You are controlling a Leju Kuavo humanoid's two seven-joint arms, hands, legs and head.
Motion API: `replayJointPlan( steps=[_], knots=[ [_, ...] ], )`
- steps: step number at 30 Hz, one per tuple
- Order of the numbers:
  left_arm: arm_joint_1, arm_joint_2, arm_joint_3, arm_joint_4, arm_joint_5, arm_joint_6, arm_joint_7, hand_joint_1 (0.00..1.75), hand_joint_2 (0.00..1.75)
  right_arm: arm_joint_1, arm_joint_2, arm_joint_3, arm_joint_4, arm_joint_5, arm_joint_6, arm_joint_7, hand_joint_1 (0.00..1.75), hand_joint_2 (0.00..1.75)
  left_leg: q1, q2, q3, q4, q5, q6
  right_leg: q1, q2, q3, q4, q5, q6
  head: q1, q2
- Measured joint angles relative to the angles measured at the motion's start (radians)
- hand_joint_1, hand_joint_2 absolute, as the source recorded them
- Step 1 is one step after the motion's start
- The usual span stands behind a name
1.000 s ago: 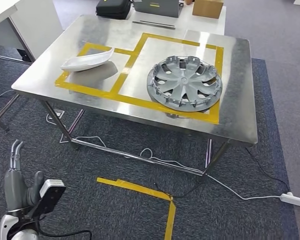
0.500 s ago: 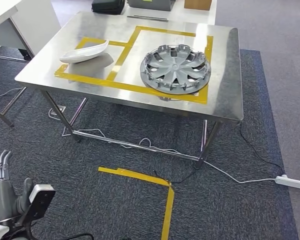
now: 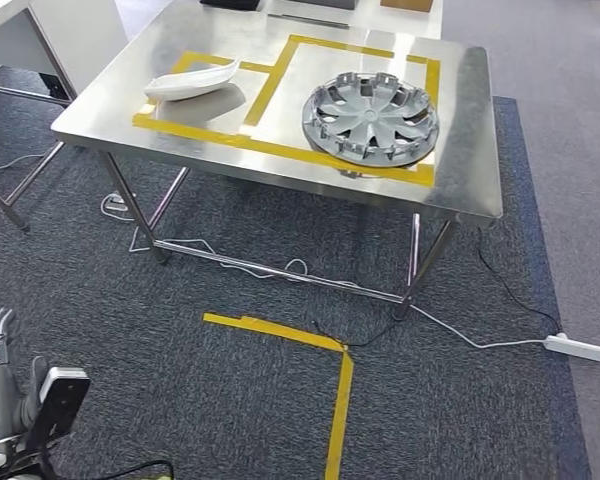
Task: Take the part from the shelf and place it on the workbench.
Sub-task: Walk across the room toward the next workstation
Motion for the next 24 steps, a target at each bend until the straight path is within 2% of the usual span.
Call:
replayJointPlan(
  steps=[1,2,4,5,6,7,9,10,11,12,14,15,16,17,19,20,21,22,24],
  knots=[
    [-0.005,-0.006,0.019,0.027,0.004,-0.012,-0.001,0.00,0.00,0.000,0.000,0.002,0.000,-0.001,0.001,0.000,0.00,0.00,-0.006,-0.002,-0.007,0.000,0.007,0.002,0.003,0.001,0.012,0.004,0.011,-0.007,0.000,0.000],
    [-0.013,-0.011,0.040,0.058,0.008,-0.023,-0.004,0.00,0.00,0.000,0.000,0.005,0.000,-0.003,0.002,0.001,0.00,0.00,-0.011,-0.005,-0.013,0.000,0.014,0.004,0.008,0.004,0.044,-0.033,0.037,-0.018,0.000,0.000],
    [-0.041,-0.025,0.091,0.144,0.008,-0.045,-0.015,0.00,0.00,-0.001,-0.002,0.011,0.000,-0.006,0.003,0.003,0.00,0.00,-0.020,-0.015,-0.022,0.000,0.027,0.005,0.024,0.023,0.145,-0.179,0.083,-0.051,-0.001,0.000],
    [-0.060,-0.032,0.120,0.194,0.004,-0.055,-0.022,0.00,0.00,-0.002,-0.004,0.015,0.000,-0.008,0.004,0.005,0.00,0.00,-0.022,-0.019,-0.026,0.000,0.033,0.003,0.029,0.033,0.188,-0.244,0.093,-0.064,-0.001,0.000],
    [-0.077,-0.038,0.149,0.245,-0.004,-0.062,-0.030,0.00,0.00,-0.005,-0.006,0.018,0.000,-0.010,0.004,0.006,0.00,0.00,-0.023,-0.022,-0.030,0.001,0.040,0.000,0.033,0.040,0.211,-0.287,0.093,-0.073,-0.001,0.000],
    [-0.093,-0.043,0.181,0.299,-0.014,-0.068,-0.038,0.00,0.00,-0.007,-0.007,0.022,-0.001,-0.012,0.005,0.008,0.00,0.00,-0.023,-0.025,-0.033,0.000,0.047,-0.005,0.034,0.041,0.217,-0.306,0.089,-0.075,-0.001,0.000],
    [-0.116,-0.049,0.242,0.394,-0.033,-0.077,-0.051,0.00,0.00,-0.009,-0.005,0.029,-0.001,-0.015,0.006,0.010,0.00,0.00,-0.022,-0.031,-0.038,0.001,0.055,-0.014,0.030,0.030,0.211,-0.321,0.099,-0.068,0.000,0.000],
    [-0.126,-0.052,0.269,0.437,-0.040,-0.080,-0.056,0.00,0.00,-0.009,-0.004,0.032,-0.001,-0.016,0.006,0.012,0.00,0.00,-0.022,-0.031,-0.043,0.011,0.044,-0.020,0.026,0.024,0.211,-0.327,0.107,-0.065,-0.002,0.000],
    [-0.134,-0.054,0.292,0.472,-0.044,-0.082,-0.060,0.00,0.00,-0.008,-0.004,0.035,-0.001,-0.017,0.006,0.013,0.00,0.00,-0.020,-0.029,-0.053,0.037,0.017,-0.026,0.021,0.016,0.209,-0.333,0.115,-0.062,-0.004,0.000],
    [-0.143,-0.055,0.310,0.503,-0.047,-0.082,-0.062,0.00,0.00,-0.007,-0.003,0.038,-0.001,-0.017,0.006,0.013,0.00,0.00,-0.016,-0.025,-0.069,0.081,-0.023,-0.032,0.018,0.008,0.206,-0.336,0.121,-0.061,-0.006,0.000],
    [-0.161,-0.058,0.340,0.559,-0.064,-0.082,-0.055,0.00,0.00,-0.004,-0.003,0.042,-0.001,-0.018,0.006,0.015,0.00,0.00,-0.006,-0.016,-0.105,0.202,-0.104,-0.048,0.016,-0.010,0.195,-0.335,0.128,-0.061,-0.008,0.000],
    [-0.167,-0.058,0.353,0.586,-0.080,-0.082,-0.044,0.00,0.00,-0.004,-0.003,0.044,-0.001,-0.018,0.006,0.016,0.00,0.00,0.000,-0.014,-0.113,0.247,-0.119,-0.055,0.015,-0.020,0.189,-0.333,0.131,-0.059,-0.008,0.000],
    [-0.174,-0.058,0.368,0.620,-0.100,-0.081,-0.031,0.00,0.00,-0.004,-0.003,0.047,-0.001,-0.019,0.007,0.017,0.00,0.00,0.005,-0.011,-0.106,0.261,-0.115,-0.062,0.013,-0.031,0.184,-0.330,0.133,-0.057,-0.008,0.000],
    [-0.184,-0.056,0.384,0.662,-0.120,-0.079,-0.019,0.00,0.00,-0.004,-0.003,0.049,-0.001,-0.019,0.008,0.019,0.00,0.00,0.010,-0.007,-0.080,0.236,-0.093,-0.067,0.010,-0.041,0.181,-0.326,0.134,-0.054,-0.008,0.000],
    [-0.210,-0.046,0.427,0.778,-0.154,-0.070,-0.008,0.00,0.00,-0.006,-0.004,0.056,-0.001,-0.019,0.010,0.025,0.00,0.00,0.016,0.021,0.006,0.113,-0.048,-0.078,0.006,-0.059,0.176,-0.313,0.132,-0.043,-0.009,0.000],
    [-0.223,-0.039,0.448,0.840,-0.166,-0.066,-0.008,0.00,0.00,-0.007,-0.004,0.060,-0.001,-0.019,0.011,0.028,0.00,0.00,0.016,0.037,0.039,0.059,-0.036,-0.076,0.006,-0.067,0.172,-0.304,0.130,-0.037,-0.010,0.000],
    [-0.232,-0.034,0.469,0.901,-0.176,-0.063,-0.008,0.00,0.00,-0.009,-0.005,0.064,-0.001,-0.019,0.012,0.031,0.00,0.00,0.014,0.049,0.057,0.025,-0.035,-0.069,0.008,-0.074,0.169,-0.297,0.127,-0.030,-0.010,0.000],
    [-0.238,-0.029,0.489,0.959,-0.183,-0.062,-0.002,0.00,0.00,-0.009,-0.006,0.069,-0.001,-0.019,0.014,0.033,0.00,0.00,0.010,0.053,0.060,0.013,-0.040,-0.058,0.009,-0.080,0.167,-0.291,0.126,-0.024,-0.010,0.000],
    [-0.239,-0.023,0.524,1.059,-0.190,-0.061,0.025,0.00,0.00,-0.012,-0.006,0.077,-0.001,-0.019,0.016,0.037,0.00,0.00,0.008,0.041,0.053,0.010,-0.040,-0.033,0.007,-0.086,0.166,-0.284,0.122,-0.014,-0.010,0.000]
  ],
)
